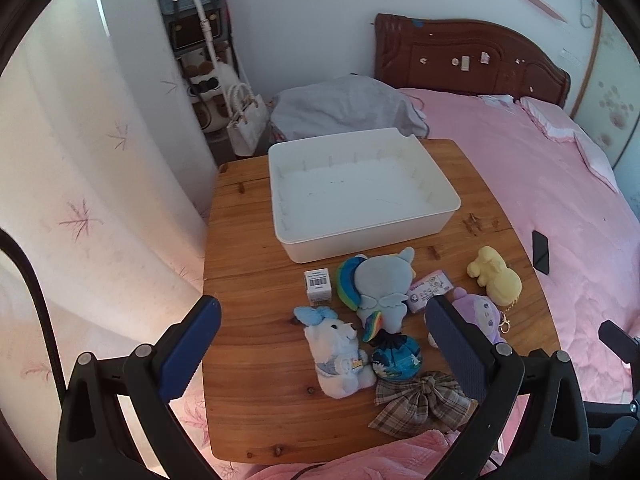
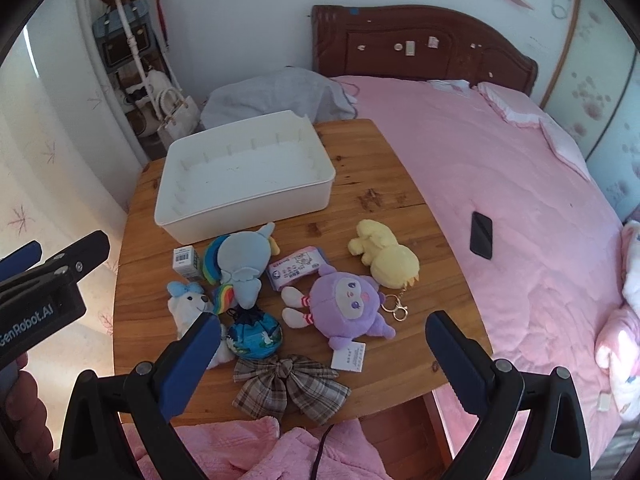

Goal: Organize objects
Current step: 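Move both tools toward the plush toys on the table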

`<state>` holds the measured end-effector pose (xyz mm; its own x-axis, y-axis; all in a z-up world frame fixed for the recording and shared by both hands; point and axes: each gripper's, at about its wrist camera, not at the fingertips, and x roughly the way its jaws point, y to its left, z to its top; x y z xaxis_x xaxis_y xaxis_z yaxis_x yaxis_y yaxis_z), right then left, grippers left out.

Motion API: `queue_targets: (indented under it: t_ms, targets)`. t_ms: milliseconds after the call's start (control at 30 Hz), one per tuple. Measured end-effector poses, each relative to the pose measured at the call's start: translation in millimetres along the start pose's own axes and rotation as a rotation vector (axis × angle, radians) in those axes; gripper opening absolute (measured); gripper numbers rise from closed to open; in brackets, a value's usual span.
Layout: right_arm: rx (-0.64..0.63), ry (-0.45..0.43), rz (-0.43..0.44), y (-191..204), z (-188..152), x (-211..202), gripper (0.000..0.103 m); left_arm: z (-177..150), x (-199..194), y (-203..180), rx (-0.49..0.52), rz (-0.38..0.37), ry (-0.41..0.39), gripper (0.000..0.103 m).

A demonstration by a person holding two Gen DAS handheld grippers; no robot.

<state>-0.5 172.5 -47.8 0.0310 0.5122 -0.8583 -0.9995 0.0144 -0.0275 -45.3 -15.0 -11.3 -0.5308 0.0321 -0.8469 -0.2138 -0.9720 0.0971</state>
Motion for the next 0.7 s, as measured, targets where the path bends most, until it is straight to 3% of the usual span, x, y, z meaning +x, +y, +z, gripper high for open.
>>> queue_targets:
  t_ms: [167,367,700]
  targets:
    - [0.027,-0.006,-0.002,-7.6,-2.1,-1.5,0.103,3.1,2.2,-7.4,0.021,-0.027,0.008,0.102]
    - [0.061,-0.008,0.001,-18.1,1.4,2.8,0.103,5.4,4.2,-17.6,-0.01,-0.004,0.019,0.102]
    - [-0.153,-0.023,0.068,-46.7,20.3,9.1,0.103,3.4,9.2,-55.3,-0.136,0.08,0.101,0.102]
